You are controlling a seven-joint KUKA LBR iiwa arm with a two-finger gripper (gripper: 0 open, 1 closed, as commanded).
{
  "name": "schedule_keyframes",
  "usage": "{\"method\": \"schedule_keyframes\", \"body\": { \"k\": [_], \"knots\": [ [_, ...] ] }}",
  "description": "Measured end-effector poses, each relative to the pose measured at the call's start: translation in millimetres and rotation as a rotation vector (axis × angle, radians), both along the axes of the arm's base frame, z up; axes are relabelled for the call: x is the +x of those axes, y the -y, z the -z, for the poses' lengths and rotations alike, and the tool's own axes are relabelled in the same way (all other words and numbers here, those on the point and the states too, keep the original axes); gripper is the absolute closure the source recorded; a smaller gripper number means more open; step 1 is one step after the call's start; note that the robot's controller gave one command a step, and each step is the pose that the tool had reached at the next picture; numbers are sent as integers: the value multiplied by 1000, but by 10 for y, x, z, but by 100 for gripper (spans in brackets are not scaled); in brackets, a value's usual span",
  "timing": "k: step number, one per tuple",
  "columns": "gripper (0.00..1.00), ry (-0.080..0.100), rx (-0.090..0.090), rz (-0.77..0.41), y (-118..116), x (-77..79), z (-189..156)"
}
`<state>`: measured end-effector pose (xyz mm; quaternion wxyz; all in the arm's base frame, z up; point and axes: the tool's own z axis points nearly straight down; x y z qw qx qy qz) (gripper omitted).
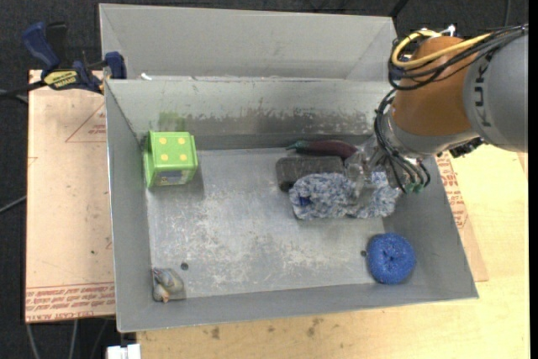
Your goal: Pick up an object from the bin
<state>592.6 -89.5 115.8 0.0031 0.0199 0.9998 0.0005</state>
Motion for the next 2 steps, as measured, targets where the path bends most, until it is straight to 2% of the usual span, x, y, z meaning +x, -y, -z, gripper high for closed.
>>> {"method": "schedule_keyframes", "body": {
  "k": [2],
  "knots": [
    [100,2,-1,-1,-1,10,-218]
  ]
}}
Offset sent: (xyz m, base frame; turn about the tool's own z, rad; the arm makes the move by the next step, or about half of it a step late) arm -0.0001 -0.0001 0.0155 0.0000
